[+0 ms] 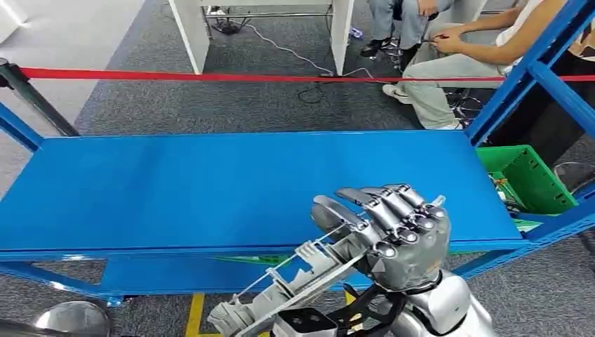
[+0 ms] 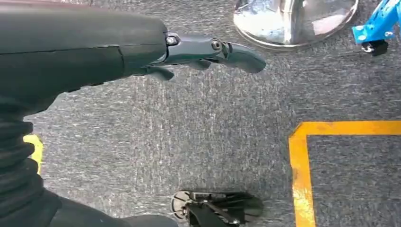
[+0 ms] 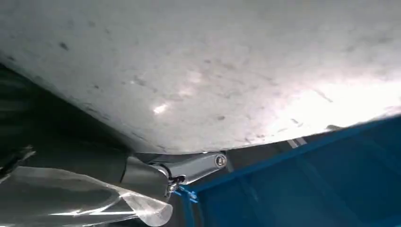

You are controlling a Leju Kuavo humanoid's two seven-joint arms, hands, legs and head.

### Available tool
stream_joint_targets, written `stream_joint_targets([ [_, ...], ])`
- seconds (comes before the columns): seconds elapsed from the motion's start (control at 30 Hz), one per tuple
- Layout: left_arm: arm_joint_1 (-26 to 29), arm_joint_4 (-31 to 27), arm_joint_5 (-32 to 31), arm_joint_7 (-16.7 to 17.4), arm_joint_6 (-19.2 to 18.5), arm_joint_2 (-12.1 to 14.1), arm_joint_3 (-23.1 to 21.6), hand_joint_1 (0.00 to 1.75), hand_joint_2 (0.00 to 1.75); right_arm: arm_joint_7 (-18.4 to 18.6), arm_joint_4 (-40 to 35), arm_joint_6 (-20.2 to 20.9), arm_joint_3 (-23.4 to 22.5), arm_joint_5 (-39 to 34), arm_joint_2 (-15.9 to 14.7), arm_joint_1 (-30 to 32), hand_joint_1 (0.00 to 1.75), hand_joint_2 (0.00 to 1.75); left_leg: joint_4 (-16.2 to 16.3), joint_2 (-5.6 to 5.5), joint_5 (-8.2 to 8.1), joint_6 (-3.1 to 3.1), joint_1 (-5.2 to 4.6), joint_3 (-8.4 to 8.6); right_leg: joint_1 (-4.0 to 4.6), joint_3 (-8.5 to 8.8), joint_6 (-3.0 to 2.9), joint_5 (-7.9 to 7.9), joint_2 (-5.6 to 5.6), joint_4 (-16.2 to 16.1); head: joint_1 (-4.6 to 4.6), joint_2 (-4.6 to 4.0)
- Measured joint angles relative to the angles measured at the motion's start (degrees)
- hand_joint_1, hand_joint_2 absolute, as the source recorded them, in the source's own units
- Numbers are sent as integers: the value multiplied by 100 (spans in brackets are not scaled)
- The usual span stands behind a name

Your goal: Take the parts from the cabinet and place them on the table.

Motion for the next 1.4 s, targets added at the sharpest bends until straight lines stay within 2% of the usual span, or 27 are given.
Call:
stream_joint_targets([
  [0.07,-14,9,4,11,11,7,-2,0,175,-59,-4,-9,-22,-7,29,-11,175,175,-47,15,44,35,9,-11,-21,-204,47,-353,4,389,35,0],
  [0.13,-13,29,7,31,15,7,-5,0,175,-85,-4,-11,-29,-13,46,13,175,175,-43,21,49,28,12,-36,-85,-601,106,-778,2,1337,33,0],
  [0.17,-12,37,4,37,15,7,-2,0,175,-79,-2,-11,-29,-13,46,15,175,175,-39,28,56,16,18,-47,-116,-749,144,-874,1,1684,42,0],
  [0.2,-12,44,6,42,15,9,-2,0,175,-48,-2,-11,-29,-11,46,15,175,175,-37,29,60,6,32,-49,-153,-767,187,-807,-5,1747,35,0],
  [0.23,-15,53,7,42,15,9,-4,0,175,-39,-2,-11,-29,-9,46,12,175,175,-32,30,61,-20,56,-48,-194,-626,230,-598,-10,1514,40,0],
  [0.3,-19,68,4,42,15,7,-4,0,175,-28,-2,-11,-29,-4,63,8,175,175,29,25,27,-117,125,-50,-274,-75,317,-96,-46,499,40,0],
  [0.33,-18,68,7,42,15,26,-2,0,175,-24,-2,-11,-26,-4,74,2,175,175,83,23,-5,-181,111,-71,-284,123,393,-157,-65,139,46,0],
  [0.37,-18,74,7,42,20,37,-5,0,175,-24,0,-11,-24,-4,81,-9,175,175,137,9,-17,-238,107,-137,-227,219,324,-177,-29,135,103,0],
  [0.43,-20,85,7,42,20,33,-5,0,175,-15,-2,-15,-29,-2,92,2,175,175,195,12,1,-292,90,-156,-242,124,156,-217,-5,164,66,0],
  [0.5,-18,88,4,53,33,42,-5,0,175,-15,-2,-15,-31,0,94,1,175,175,207,11,-9,-355,114,-196,-247,62,50,-186,3,186,55,0],
  [0.57,-20,90,-2,61,35,42,-11,0,175,-13,-2,-15,-35,2,109,-1,175,175,534,-20,-388,-385,119,-319,-235,-1,-39,-134,-3,180,44,0],
  [0.63,-19,96,-2,66,50,55,-29,0,175,59,-2,-15,-33,20,125,-13,175,175,1338,-22,-899,-380,112,-605,-194,-84,-113,-82,-6,181,46,0],
  [0.7,-20,127,-2,66,52,63,-48,0,175,142,-2,-15,-29,37,125,-15,175,175,1829,-23,-1060,-353,106,-727,-142,-165,-147,-22,-7,185,53,0],
  [0.77,-22,138,-2,66,55,68,-53,0,175,98,-2,-15,-29,15,125,-14,175,175,1384,-29,-715,-266,75,-421,-93,-247,-151,48,8,186,51,0],
  [0.83,-33,140,0,64,55,72,-63,0,175,13,-2,-15,-31,-18,133,-14,175,175,440,-50,-338,-120,5,134,-63,-291,-141,110,23,185,51,0],
  [0.87,-48,140,0,64,52,105,-72,0,175,13,-2,-15,-31,-20,146,-11,175,175,192,-70,-462,-46,-10,266,-58,-316,-109,147,12,181,72,0],
  [0.9,-50,142,2,59,55,92,-83,0,175,0,-2,-15,-31,-33,151,-19,175,175,163,-72,-375,-102,-34,241,-83,-333,-72,187,10,179,58,0],
  [1.0,-42,142,2,59,52,92,-92,0,175,-68,-2,-15,-33,-53,179,-7,175,175,100,-72,-259,-93,-73,169,-111,-341,58,327,-4,117,64,0],
  [1.03,-49,151,2,59,52,92,-92,0,175,-81,-2,-15,-44,-55,179,-4,175,175,30,-36,-159,-75,-20,154,-119,-374,76,240,-5,156,64,0],
  [1.07,-56,151,0,61,55,96,-92,0,175,-87,-2,-15,-46,-57,179,1,175,175,25,-28,-110,-43,-24,93,-119,-482,94,18,-8,261,77,0],
  [1.1,-64,151,0,61,63,99,-94,0,175,-85,-2,-15,-50,-59,179,5,175,175,28,-22,-58,-21,-25,10,-123,-583,118,-349,-6,609,85,0],
  [1.17,-55,164,-6,77,68,94,-94,0,175,-61,0,-15,-85,-44,179,37,175,175,37,-11,54,-18,-35,-144,-125,-804,158,-865,-6,1479,83,0],
  [1.2,-55,177,-7,79,74,94,-94,0,175,-44,9,-15,-101,-33,179,47,175,175,46,-4,115,-25,-37,-225,-124,-839,174,-911,-5,1757,94,0],
  [1.27,-57,186,-11,79,85,96,-96,0,175,-35,17,-15,-142,-13,179,94,175,175,62,3,220,-42,-37,-381,-125,-547,174,-567,-8,1601,90,0],
  [1.33,-58,188,-13,79,94,96,-96,0,175,-35,17,-15,-168,-4,179,100,175,175,107,1,295,-78,-37,-499,-125,152,139,-251,-18,665,88,0],
  [1.37,-59,188,-20,79,94,94,-99,0,175,-33,17,-17,-175,-4,179,91,175,175,134,0,324,-105,-41,-525,-119,449,115,-440,-29,167,87,0],
  [1.4,-58,192,-20,79,96,92,-99,0,175,-33,15,-17,-175,-4,181,96,175,175,164,-7,350,-132,-70,-560,-107,680,107,-503,-24,-117,81,0],
])
